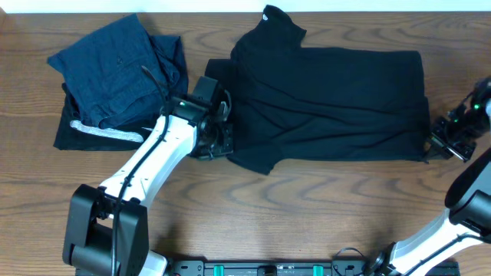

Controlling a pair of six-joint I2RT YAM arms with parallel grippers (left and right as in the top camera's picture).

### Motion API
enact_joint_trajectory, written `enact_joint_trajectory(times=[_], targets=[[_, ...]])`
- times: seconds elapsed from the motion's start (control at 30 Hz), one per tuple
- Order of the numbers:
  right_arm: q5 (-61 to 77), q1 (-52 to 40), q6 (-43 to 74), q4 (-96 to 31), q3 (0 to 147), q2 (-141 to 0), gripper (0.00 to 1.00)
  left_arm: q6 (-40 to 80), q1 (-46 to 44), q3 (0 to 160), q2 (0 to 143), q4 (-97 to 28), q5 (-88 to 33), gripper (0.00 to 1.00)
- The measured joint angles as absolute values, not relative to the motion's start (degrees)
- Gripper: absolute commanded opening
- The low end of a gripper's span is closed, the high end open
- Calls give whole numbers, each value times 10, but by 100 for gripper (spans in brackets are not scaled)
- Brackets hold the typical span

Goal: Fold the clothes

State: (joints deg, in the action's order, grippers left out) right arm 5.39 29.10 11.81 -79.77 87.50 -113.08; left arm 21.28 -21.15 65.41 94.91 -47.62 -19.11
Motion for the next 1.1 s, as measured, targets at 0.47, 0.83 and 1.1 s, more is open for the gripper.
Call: enact_joint_trajectory(times=[0.47,0.83,1.1], targets=[[-44,154,200,-841,830,-1131,1,226,-211,572,949,-507,-191,6],[-99,132,229,-869,732,-1131,21,227,-211,547,949,-519,-191,7],[-108,133,235,-883,750,-1131,56,224,-211,547,949,-528,-177,47]])
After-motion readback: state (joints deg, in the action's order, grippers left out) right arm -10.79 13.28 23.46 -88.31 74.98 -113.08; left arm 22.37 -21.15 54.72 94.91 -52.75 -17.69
